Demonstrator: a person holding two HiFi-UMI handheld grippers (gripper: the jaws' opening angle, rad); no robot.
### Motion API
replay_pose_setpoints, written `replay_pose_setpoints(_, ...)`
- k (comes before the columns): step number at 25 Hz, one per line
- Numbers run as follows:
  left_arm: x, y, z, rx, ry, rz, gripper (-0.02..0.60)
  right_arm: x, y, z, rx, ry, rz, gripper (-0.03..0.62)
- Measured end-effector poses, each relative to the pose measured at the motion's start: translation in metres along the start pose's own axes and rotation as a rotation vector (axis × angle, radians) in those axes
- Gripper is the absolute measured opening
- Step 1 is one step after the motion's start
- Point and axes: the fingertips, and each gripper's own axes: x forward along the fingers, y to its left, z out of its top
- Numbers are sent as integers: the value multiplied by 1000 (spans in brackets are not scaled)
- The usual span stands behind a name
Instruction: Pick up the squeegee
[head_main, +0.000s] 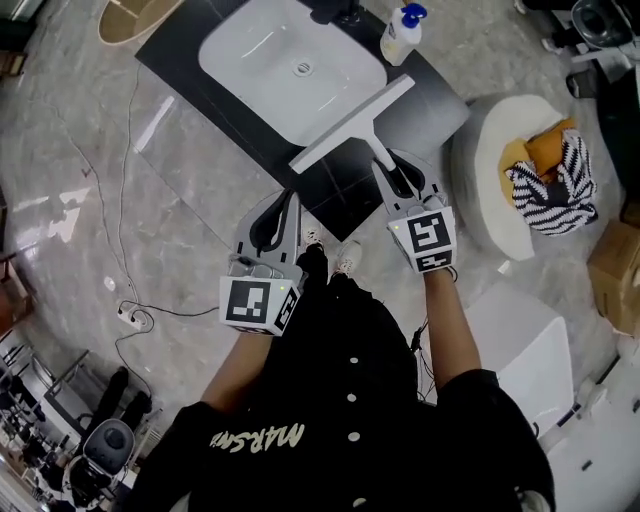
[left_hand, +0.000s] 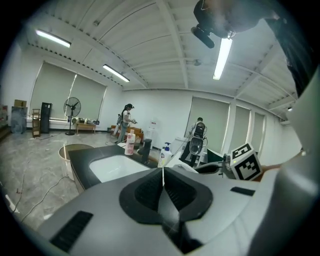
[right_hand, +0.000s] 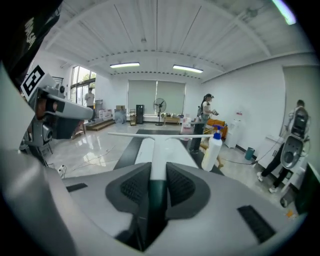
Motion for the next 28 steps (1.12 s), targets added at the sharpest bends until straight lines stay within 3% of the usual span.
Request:
replay_pose_setpoints(13,-6,-38,105,37,-196,-83,18,-117,-25,147,42,-348,-175,83)
replay_pose_setpoints(28,-11,-55,185,125,-349,-134,18,-197,-55,193,49,-564,-408,83)
